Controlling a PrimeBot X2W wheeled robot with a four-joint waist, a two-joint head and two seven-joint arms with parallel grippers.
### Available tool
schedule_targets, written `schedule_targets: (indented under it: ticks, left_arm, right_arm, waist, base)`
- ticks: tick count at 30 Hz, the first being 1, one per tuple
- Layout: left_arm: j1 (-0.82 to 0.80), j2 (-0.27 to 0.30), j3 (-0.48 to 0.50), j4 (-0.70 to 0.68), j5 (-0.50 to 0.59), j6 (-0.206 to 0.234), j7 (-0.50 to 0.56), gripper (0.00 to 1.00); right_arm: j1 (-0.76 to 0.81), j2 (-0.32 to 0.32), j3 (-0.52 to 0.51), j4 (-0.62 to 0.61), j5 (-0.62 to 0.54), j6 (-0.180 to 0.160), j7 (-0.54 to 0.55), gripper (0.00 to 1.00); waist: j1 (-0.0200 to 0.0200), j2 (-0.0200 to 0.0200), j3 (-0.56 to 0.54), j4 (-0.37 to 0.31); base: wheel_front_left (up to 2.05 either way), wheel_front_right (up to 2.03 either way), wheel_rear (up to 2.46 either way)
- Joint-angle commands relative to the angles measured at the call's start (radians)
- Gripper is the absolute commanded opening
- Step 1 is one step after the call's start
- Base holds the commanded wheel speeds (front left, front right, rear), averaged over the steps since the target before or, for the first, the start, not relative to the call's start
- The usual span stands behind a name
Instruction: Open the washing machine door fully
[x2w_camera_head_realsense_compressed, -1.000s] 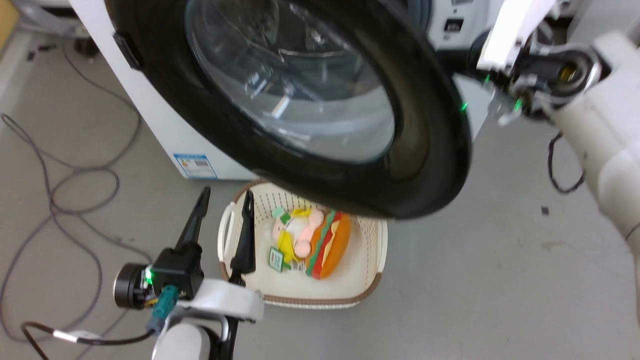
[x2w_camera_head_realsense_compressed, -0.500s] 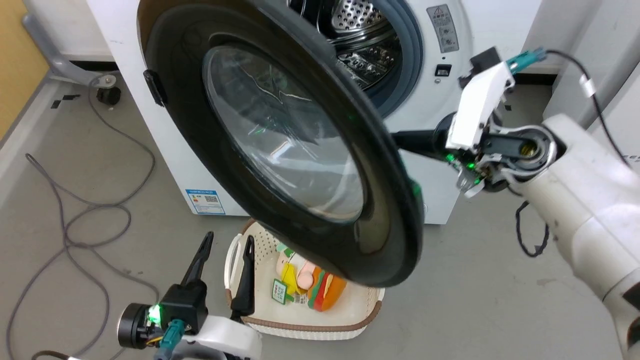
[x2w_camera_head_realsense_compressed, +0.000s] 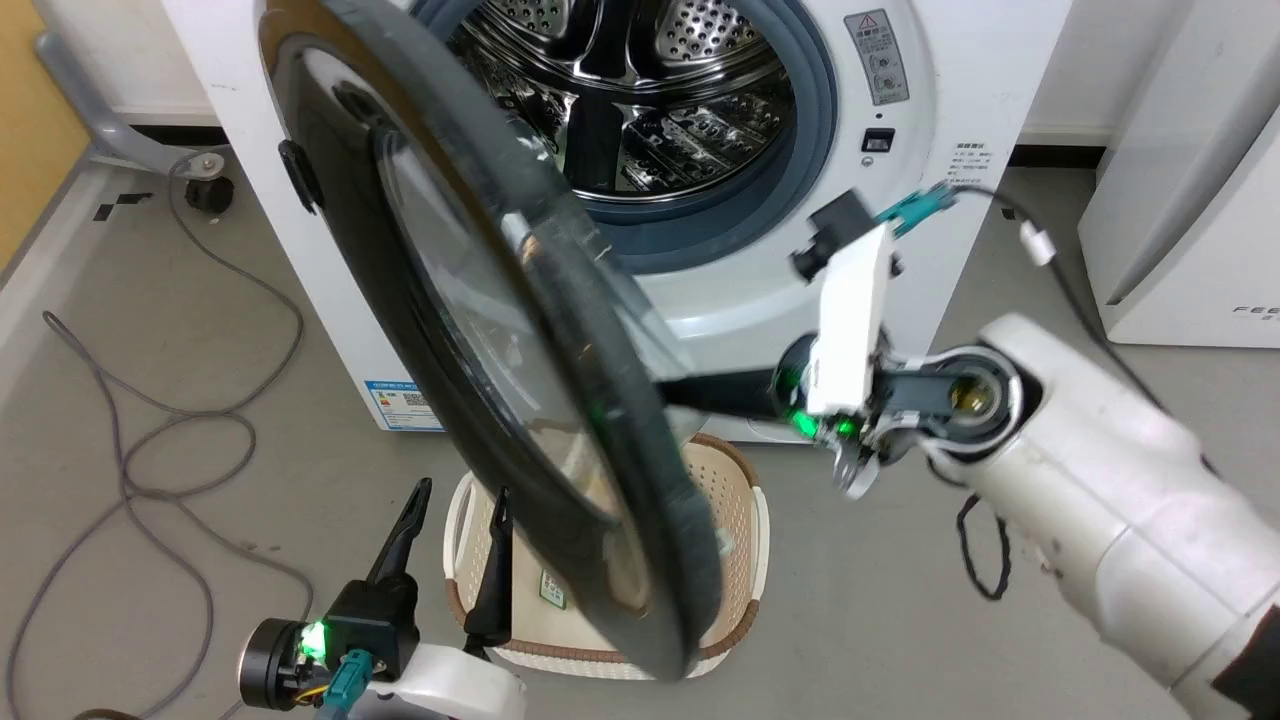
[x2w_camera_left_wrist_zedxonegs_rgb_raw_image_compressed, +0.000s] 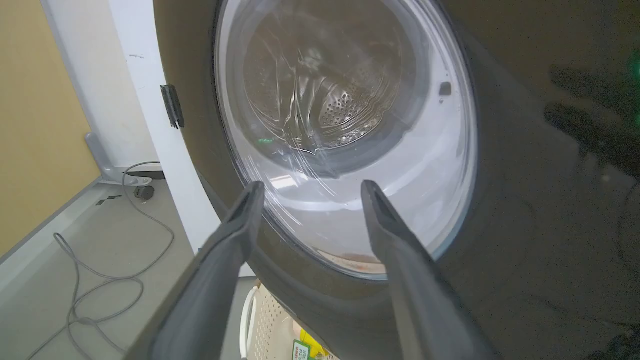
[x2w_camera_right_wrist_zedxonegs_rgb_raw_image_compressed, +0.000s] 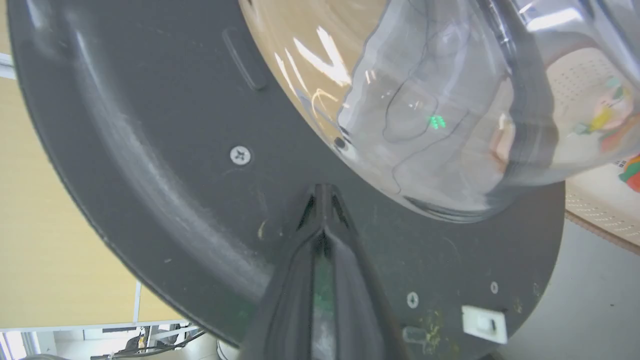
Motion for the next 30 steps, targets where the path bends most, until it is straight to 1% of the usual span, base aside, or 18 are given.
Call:
schedule_targets:
  ticks: [1,7,9,12,13,15,16,17,21,27,30]
  left_arm:
    - [0.010,0.001,0.000,0.004,0.006,-0.003,-0.005,1.00]
    - [0.006,0.001,-0.005,0.006,0.005,-0.004,-0.005,1.00]
    - [0.006,0.001,-0.006,0.007,0.005,-0.003,-0.005,1.00]
    - [0.006,0.001,-0.009,0.008,0.003,-0.003,-0.005,1.00]
    - [0.006,0.001,-0.009,0.008,0.003,-0.003,-0.005,1.00]
    - [0.008,0.001,-0.010,0.007,0.001,-0.001,-0.005,1.00]
    - [0.009,0.001,-0.009,0.006,0.000,0.000,-0.005,1.00]
    - [0.009,0.001,-0.009,0.006,-0.001,0.001,-0.005,1.00]
    - [0.013,0.001,-0.002,0.006,-0.001,0.003,-0.005,1.00]
    - [0.021,0.004,0.017,0.009,0.000,0.004,-0.005,1.00]
    - [0.026,0.005,0.024,0.009,0.003,0.005,-0.005,1.00]
  right_arm:
    - [0.029,-0.002,0.013,-0.028,0.011,0.001,-0.003,0.00]
    - [0.062,-0.024,0.047,-0.110,0.041,0.001,-0.029,0.00]
    - [0.078,-0.033,0.049,-0.131,0.057,0.001,-0.053,0.00]
    - [0.120,-0.049,0.027,-0.171,0.083,0.001,-0.124,0.00]
    - [0.120,-0.049,0.027,-0.171,0.083,0.001,-0.124,0.00]
    - [0.160,-0.064,-0.010,-0.190,0.083,0.001,-0.231,0.00]
    - [0.183,-0.068,-0.030,-0.200,0.082,0.001,-0.286,0.35]
    - [0.211,-0.073,-0.051,-0.210,0.080,0.001,-0.345,1.00]
    - [0.336,-0.097,-0.122,-0.261,0.066,0.001,-0.543,1.00]
    - [0.539,-0.145,-0.203,-0.321,0.005,0.001,-0.839,1.00]
    - [0.636,-0.168,-0.234,-0.329,-0.037,0.001,-0.926,1.00]
  waist:
    - [0.0001,0.0000,0.002,-0.001]
    - [0.0001,0.0000,0.006,-0.001]
    - [0.0001,0.0000,0.006,-0.002]
    - [0.0001,0.0000,0.005,0.000]
    - [0.0001,0.0000,0.005,0.000]
    - [0.0001,0.0000,0.003,0.000]
    - [0.0001,0.0000,0.002,0.000]
    - [0.0001,0.0000,0.001,0.000]
    - [0.0001,0.0000,-0.007,-0.007]
    - [0.0001,0.0000,-0.020,-0.023]
    - [0.0001,0.0000,-0.026,-0.028]
  base:
    - [0.00,0.00,0.00]
    - [0.00,0.00,0.00]
    - [0.00,0.00,0.00]
    - [0.00,0.00,0.00]
    - [0.00,0.00,0.00]
    - [0.00,0.00,0.00]
    - [0.00,0.00,0.00]
    - [0.00,0.00,0.00]
    - [0.00,0.00,0.00]
    - [0.00,0.00,0.00]
    - [0.00,0.00,0.00]
